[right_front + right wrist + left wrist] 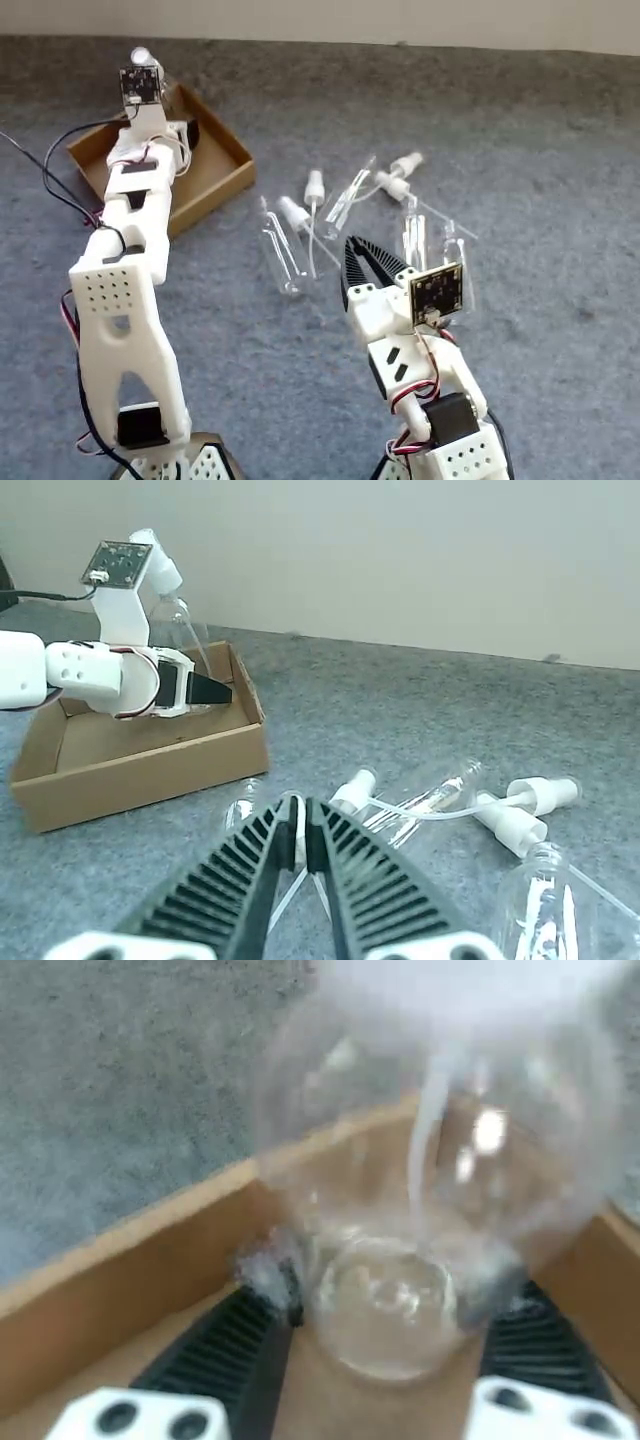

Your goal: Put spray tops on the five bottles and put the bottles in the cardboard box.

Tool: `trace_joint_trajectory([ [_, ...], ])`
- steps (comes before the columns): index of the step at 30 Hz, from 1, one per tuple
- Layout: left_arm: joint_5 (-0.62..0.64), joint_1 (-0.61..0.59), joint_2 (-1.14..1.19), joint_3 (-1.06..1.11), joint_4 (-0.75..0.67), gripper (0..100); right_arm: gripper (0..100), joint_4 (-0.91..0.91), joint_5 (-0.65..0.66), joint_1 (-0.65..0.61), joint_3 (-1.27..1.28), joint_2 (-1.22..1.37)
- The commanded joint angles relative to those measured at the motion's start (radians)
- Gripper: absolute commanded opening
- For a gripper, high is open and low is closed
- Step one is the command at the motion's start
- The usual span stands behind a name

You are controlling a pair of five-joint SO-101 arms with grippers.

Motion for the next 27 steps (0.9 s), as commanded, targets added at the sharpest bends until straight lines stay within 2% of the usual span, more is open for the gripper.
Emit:
trace_joint_trajectory([
  [1,0.009,0.007,-0.027,-0.012,0.005,24,1.2,-0.002,0.011,0.012,0.101,-0.019],
  [12,0.009,0.007,-0.061,-0.004,0.009,24,1.2,-0.002,0.011,0.012,0.101,-0.019],
  [18,0.006,0.021,-0.18,0.044,0.129,24,1.2,-0.002,0.011,0.012,0.101,-0.019],
  [27,0.006,0.002,-0.228,0.035,0.262,24,1.2,-0.001,0.011,0.012,0.101,-0.019],
])
